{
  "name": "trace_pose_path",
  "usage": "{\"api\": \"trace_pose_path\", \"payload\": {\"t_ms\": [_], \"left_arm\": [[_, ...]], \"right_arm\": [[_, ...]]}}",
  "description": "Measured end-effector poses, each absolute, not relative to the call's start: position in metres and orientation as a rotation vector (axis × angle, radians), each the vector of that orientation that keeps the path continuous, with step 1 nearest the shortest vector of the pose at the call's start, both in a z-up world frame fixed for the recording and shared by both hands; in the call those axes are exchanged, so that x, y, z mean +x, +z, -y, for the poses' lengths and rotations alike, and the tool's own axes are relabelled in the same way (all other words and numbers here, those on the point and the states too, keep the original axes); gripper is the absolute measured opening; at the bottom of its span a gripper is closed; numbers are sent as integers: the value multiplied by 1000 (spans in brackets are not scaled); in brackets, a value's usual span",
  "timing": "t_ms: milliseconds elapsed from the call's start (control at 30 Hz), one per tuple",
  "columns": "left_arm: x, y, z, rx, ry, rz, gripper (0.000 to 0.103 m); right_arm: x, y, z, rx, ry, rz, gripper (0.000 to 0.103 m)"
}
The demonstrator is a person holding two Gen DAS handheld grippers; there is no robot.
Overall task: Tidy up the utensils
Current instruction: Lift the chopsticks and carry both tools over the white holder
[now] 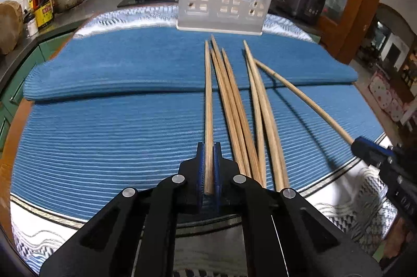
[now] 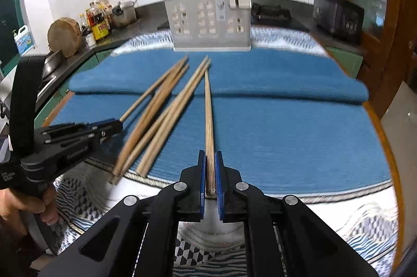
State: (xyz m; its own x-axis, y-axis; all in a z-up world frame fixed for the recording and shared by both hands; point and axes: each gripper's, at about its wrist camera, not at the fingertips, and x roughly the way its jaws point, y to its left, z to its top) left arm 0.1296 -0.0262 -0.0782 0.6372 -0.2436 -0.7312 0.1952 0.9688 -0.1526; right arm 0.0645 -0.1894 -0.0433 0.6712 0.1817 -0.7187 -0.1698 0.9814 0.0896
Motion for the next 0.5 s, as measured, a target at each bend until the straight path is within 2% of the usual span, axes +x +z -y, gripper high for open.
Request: {"api": "trace_pose_path", "payload": {"t_ms": [267, 500], "left_arm": [[112, -31, 10, -79, -270, -692, 5], [111, -4, -1, -100, -276, -610, 5]], "right_arm": [[62, 15, 196, 7, 224, -684, 7], [76, 46, 201, 11, 265, -649, 7]]}}
